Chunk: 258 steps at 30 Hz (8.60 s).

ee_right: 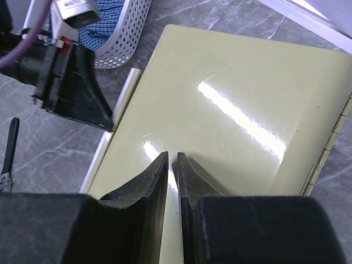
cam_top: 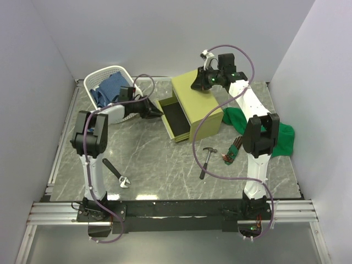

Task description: Sort the tools into containers

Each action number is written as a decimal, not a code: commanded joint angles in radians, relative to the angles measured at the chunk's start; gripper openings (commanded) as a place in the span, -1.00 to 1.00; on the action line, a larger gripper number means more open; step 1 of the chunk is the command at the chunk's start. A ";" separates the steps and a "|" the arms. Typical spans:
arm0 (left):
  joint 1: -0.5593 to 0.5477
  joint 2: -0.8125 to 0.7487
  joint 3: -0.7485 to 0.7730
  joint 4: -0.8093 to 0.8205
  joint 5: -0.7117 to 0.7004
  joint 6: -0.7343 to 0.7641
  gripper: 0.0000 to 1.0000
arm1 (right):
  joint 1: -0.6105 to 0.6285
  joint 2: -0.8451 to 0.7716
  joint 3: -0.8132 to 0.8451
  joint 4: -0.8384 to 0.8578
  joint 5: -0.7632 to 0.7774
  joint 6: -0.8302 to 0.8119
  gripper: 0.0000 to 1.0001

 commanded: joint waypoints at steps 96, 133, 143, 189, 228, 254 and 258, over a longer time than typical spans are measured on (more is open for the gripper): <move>0.012 -0.867 -0.713 -1.080 -0.327 2.650 0.20 | -0.187 -0.200 -0.002 -0.182 0.069 0.066 0.28; -0.039 -0.467 -0.057 -1.087 -0.032 2.086 -0.98 | -0.195 -0.154 0.013 -0.186 0.122 0.032 0.27; -0.014 -0.260 0.207 -0.671 0.249 1.174 -0.98 | -0.198 -0.189 -0.036 -0.188 0.160 0.012 0.27; -0.157 -0.046 0.150 -0.007 -0.198 -0.333 -0.44 | -0.198 -0.218 -0.102 -0.188 0.160 0.005 0.27; 0.600 -0.266 0.045 -1.054 -0.487 2.299 0.51 | -0.195 -0.205 -0.059 -0.177 0.080 0.052 0.27; 0.459 -0.427 0.034 -1.253 -0.369 2.434 -0.98 | -0.195 -0.197 -0.071 -0.183 0.128 0.019 0.28; 0.310 -0.507 0.077 -1.298 -0.308 2.436 -0.98 | -0.195 -0.182 -0.059 -0.186 0.128 0.014 0.28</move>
